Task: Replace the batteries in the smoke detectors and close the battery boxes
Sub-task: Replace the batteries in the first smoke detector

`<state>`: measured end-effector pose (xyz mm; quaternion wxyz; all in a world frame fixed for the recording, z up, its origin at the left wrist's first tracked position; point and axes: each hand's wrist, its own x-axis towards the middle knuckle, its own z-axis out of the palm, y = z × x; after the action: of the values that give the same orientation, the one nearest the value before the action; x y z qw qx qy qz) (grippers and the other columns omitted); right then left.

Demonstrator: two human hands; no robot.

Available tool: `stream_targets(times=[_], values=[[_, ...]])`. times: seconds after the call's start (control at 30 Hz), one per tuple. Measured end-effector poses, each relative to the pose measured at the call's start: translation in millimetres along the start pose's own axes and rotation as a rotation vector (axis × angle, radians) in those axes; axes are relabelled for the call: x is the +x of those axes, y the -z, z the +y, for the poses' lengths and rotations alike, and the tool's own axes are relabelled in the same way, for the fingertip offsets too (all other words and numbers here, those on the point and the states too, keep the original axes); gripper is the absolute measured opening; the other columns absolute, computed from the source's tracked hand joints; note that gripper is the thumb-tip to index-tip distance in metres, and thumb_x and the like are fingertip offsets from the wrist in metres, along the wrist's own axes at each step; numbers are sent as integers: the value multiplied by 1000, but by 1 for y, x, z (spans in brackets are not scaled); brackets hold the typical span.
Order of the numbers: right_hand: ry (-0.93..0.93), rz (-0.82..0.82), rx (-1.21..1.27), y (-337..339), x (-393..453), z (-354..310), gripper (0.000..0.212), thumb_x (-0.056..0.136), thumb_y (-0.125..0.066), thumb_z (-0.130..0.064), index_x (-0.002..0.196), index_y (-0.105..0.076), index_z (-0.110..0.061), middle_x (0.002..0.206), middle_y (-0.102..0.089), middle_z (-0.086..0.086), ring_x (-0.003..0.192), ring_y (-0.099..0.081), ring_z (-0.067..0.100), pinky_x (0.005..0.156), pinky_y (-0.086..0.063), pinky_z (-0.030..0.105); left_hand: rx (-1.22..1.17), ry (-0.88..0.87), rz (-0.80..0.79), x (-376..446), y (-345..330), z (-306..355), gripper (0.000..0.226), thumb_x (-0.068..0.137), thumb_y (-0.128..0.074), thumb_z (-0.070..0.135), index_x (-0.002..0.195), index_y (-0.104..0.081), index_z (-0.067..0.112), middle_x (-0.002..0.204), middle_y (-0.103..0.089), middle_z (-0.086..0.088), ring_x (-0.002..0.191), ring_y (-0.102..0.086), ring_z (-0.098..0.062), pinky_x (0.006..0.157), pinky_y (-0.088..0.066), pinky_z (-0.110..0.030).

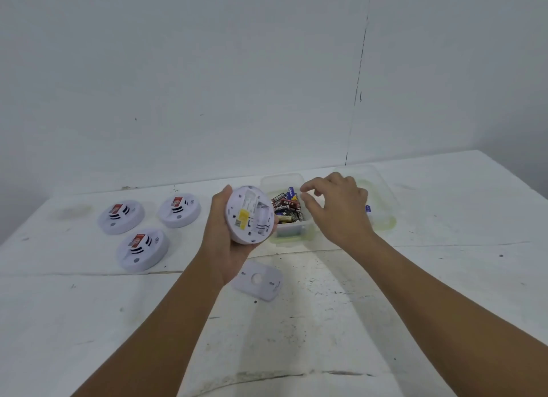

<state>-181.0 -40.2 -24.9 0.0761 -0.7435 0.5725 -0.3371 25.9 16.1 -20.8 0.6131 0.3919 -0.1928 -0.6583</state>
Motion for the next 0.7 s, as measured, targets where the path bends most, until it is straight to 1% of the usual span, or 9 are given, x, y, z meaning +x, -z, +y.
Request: stream_targets(times=[0.1, 0.17, 0.23, 0.33, 0.37, 0.43, 0.5, 0.57, 0.7], values=[[32, -107, -26, -5, 5, -13, 17, 103, -57, -41, 112, -71, -38, 105, -64, -11, 107, -51, 17, 87, -28, 36, -29, -37, 26, -1, 24, 6, 53, 99, -56, 51, 131, -67, 10, 126, -72, -19, 104, -71, -35, 109, -48, -56], [30, -179, -60, -9, 10, -19, 16, 103, -58, -39, 112, -71, -38, 105, -68, -12, 108, -54, 18, 89, -31, 38, -26, -48, 39, -1, 38, 8, 51, 101, -53, 51, 129, -68, 11, 122, -73, -19, 95, -74, -34, 110, -48, -56], [9, -240, -87, -13, 15, -21, 16, 103, -58, -35, 113, -71, -36, 105, -72, -14, 110, -56, 18, 93, -32, 40, -31, -44, 58, -1, 49, 9, 50, 102, -52, 51, 129, -67, 12, 119, -75, -18, 93, -75, -33, 109, -48, -55], [-25, -327, -136, -19, 21, -22, 20, 102, -58, -28, 114, -71, -36, 106, -73, -15, 109, -60, 17, 96, -30, 39, -29, -22, 88, 2, 57, 10, 50, 102, -53, 50, 131, -66, 11, 116, -76, -17, 91, -75, -32, 108, -48, -53], [-30, -353, -153, -21, 23, -23, 21, 101, -58, -26, 114, -71, -36, 108, -72, -15, 110, -61, 17, 96, -29, 38, -24, -6, 101, 3, 59, 10, 51, 102, -54, 50, 132, -66, 11, 116, -75, -17, 92, -75, -32, 108, -49, -53], [-29, -395, -193, -24, 27, -26, 21, 100, -59, -26, 114, -72, -36, 112, -70, -15, 111, -60, 16, 94, -26, 36, -12, 29, 110, 8, 61, 8, 54, 97, -57, 52, 132, -66, 11, 118, -74, -18, 99, -71, -35, 105, -50, -51], [-19, -412, -235, -27, 32, -28, 23, 101, -58, -25, 116, -72, -36, 116, -69, -15, 112, -60, 17, 96, -28, 37, 6, 49, 115, 13, 65, 6, 60, 88, -62, 53, 130, -67, 11, 119, -72, -19, 107, -66, -38, 104, -50, -51], [-17, -402, -268, -30, 37, -29, 29, 103, -52, -21, 117, -73, -36, 119, -70, -15, 115, -60, 18, 101, -29, 39, -7, 52, 111, 17, 70, 4, 65, 80, -65, 54, 128, -68, 11, 117, -73, -20, 108, -65, -39, 106, -49, -52], [-8, -441, -351, -37, 47, -28, 39, 104, -46, -14, 119, -72, -38, 122, -69, -15, 115, -60, 18, 101, -28, 40, 14, 65, 106, 23, 74, 3, 65, 76, -65, 55, 124, -70, 12, 122, -72, -20, 111, -65, -40, 105, -50, -53]])
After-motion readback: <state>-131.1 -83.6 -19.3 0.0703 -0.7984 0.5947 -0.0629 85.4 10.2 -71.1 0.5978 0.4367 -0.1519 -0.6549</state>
